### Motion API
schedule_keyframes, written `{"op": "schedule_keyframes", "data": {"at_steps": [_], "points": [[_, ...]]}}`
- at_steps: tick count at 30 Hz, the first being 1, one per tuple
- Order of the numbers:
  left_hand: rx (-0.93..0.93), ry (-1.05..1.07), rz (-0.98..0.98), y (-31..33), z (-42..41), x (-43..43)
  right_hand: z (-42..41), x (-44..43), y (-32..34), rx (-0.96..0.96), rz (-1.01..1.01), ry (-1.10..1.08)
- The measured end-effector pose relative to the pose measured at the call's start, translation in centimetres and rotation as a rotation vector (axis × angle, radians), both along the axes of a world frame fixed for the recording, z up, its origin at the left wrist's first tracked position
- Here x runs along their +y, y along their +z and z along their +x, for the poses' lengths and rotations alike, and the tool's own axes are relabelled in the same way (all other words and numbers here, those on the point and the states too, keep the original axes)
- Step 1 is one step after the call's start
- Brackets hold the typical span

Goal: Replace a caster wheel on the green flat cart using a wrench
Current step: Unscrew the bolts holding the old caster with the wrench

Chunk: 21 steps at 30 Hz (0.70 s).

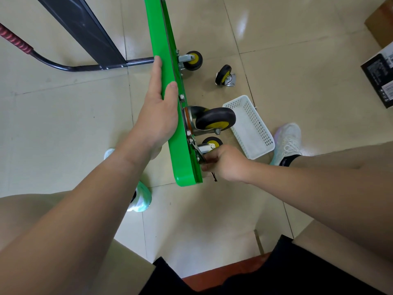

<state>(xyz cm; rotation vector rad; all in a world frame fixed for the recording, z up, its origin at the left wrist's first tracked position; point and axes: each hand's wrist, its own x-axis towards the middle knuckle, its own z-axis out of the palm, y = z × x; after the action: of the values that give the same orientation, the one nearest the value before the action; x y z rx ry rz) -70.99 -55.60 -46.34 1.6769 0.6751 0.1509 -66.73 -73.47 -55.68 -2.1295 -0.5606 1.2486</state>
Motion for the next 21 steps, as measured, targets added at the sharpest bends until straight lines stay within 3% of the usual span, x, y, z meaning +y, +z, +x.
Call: {"op": "schedule_keyframes", "data": {"at_steps": [7,12,21], "points": [[-0.006,-0.002,0.018,0.2,0.0,-0.1,0.0,0.8,-0.3,0.029,-0.010,-0.117],[-0.009,-0.003,0.011,0.1,0.0,-0.1,-0.3,-1.1,0.8,-0.003,-0.063,-0.008],[-0.003,0.013,0.008,-0.1,0.1,0.0,-2.2,-3.1,3.0,0.148,0.031,-0.134]]}}
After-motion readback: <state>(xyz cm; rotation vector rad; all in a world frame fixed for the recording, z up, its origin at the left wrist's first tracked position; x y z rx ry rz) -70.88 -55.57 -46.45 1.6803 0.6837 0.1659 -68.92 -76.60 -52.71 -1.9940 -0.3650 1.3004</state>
